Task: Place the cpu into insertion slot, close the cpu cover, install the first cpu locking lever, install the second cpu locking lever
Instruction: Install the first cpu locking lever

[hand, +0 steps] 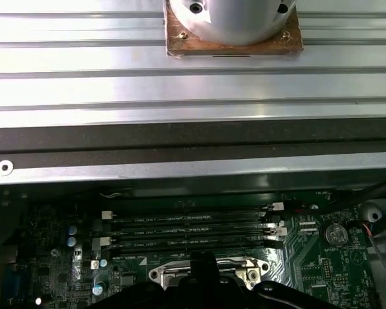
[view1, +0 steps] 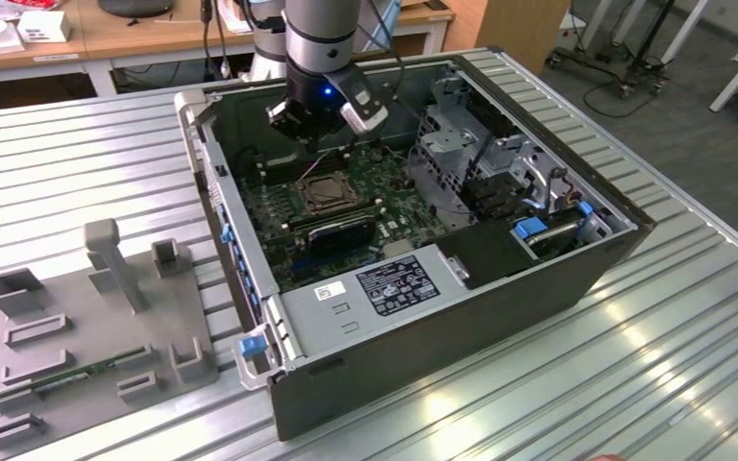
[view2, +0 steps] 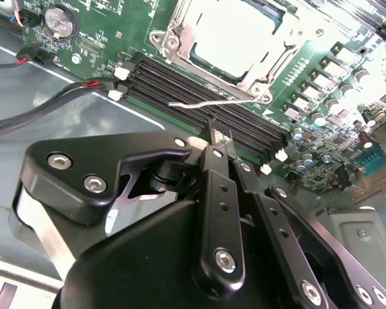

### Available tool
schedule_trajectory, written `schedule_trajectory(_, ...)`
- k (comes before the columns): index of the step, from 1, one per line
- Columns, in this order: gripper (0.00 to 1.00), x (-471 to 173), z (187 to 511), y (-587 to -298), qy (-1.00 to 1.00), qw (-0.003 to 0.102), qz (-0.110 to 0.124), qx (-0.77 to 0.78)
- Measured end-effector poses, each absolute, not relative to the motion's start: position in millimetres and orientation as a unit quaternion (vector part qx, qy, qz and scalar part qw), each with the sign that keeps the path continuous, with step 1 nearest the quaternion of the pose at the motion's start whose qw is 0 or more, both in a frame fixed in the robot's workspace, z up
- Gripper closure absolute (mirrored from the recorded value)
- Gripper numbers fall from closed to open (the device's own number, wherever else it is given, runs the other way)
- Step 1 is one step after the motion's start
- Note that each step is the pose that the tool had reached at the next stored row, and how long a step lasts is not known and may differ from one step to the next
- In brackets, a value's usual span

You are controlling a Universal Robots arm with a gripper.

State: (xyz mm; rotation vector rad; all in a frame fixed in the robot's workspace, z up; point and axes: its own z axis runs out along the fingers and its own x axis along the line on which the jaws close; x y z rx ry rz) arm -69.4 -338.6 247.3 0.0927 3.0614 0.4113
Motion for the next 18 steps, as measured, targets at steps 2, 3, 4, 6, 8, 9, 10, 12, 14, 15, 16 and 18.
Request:
schedule_trajectory(2,0.89,-69.3,247.2,-338.5,0.99,0.026,0.133,0.03)
schedule_trajectory(3,0.89,-69.3,247.3,-338.6,0.99,0.026,0.133,0.03)
schedule_trajectory(4,0.89,-69.3,246.9,-338.5,0.99,0.026,0.133,0.03)
schedule_trajectory(6,0.89,-69.3,245.4,-338.5,0.99,0.026,0.133,0.03)
schedule_trajectory(8,0.89,-69.3,242.6,-338.5,0.99,0.026,0.133,0.03)
schedule_trajectory(9,0.89,-69.3,241.3,-338.6,0.99,0.026,0.133,0.03)
schedule_trajectory(10,0.89,-69.3,239.9,-338.6,0.99,0.026,0.133,0.03)
schedule_trajectory(12,0.89,-69.2,237.2,-338.5,0.99,0.026,0.133,0.03)
schedule_trajectory(14,0.89,-68.8,235.3,-338.6,0.99,0.026,0.133,0.03)
schedule_trajectory(15,0.89,-68.7,234.5,-338.5,0.99,0.026,0.133,0.03)
schedule_trajectory(16,0.89,-68.6,233.6,-338.5,0.99,0.026,0.133,0.03)
schedule_trajectory(18,0.89,-68.6,232.1,-338.6,0.99,0.026,0.135,0.03)
